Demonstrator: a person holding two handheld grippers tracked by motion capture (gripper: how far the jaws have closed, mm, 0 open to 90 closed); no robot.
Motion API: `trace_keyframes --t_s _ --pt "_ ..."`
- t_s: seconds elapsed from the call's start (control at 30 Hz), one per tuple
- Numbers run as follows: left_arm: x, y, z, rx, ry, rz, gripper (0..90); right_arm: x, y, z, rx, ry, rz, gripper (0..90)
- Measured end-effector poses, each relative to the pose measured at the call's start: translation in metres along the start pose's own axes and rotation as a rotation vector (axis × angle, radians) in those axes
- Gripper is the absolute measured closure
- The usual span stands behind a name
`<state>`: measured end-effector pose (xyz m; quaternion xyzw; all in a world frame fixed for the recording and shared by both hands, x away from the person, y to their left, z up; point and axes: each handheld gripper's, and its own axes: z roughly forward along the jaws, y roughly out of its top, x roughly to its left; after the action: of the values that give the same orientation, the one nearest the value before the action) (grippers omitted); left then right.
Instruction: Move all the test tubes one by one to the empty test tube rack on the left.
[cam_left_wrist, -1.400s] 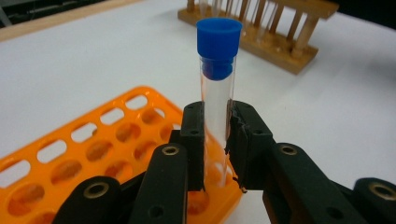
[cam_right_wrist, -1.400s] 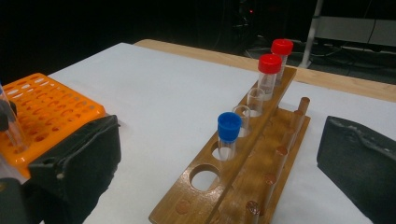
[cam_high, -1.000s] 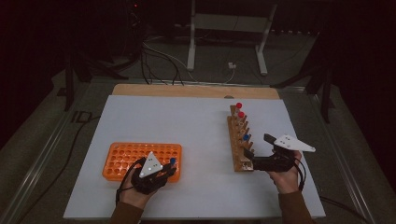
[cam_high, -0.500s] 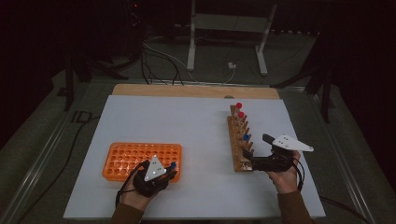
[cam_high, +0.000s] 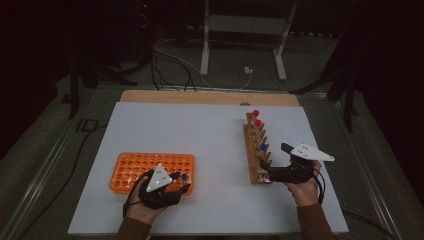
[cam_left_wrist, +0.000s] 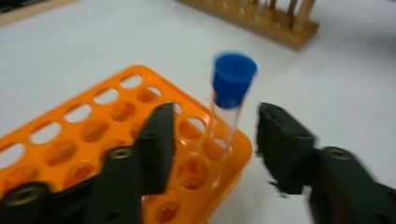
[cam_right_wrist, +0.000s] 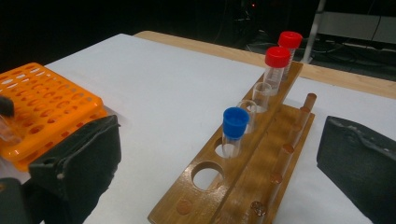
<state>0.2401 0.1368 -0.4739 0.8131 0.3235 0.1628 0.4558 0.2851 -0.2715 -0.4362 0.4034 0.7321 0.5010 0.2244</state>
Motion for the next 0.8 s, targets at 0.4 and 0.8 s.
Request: trace_keyframes --t_s 0.4,0.8 --pt "0.018 0.001 -0.019 -0.125 0.04 -0.098 23.5 -0.002 0.001 0.006 0.029 -0.022 -0.016 4.6" --pt "0.029 0.002 -0.023 -0.156 0.119 -0.152 1.2 -0.007 -0.002 0.024 0.102 -0.04 -0.015 33.4"
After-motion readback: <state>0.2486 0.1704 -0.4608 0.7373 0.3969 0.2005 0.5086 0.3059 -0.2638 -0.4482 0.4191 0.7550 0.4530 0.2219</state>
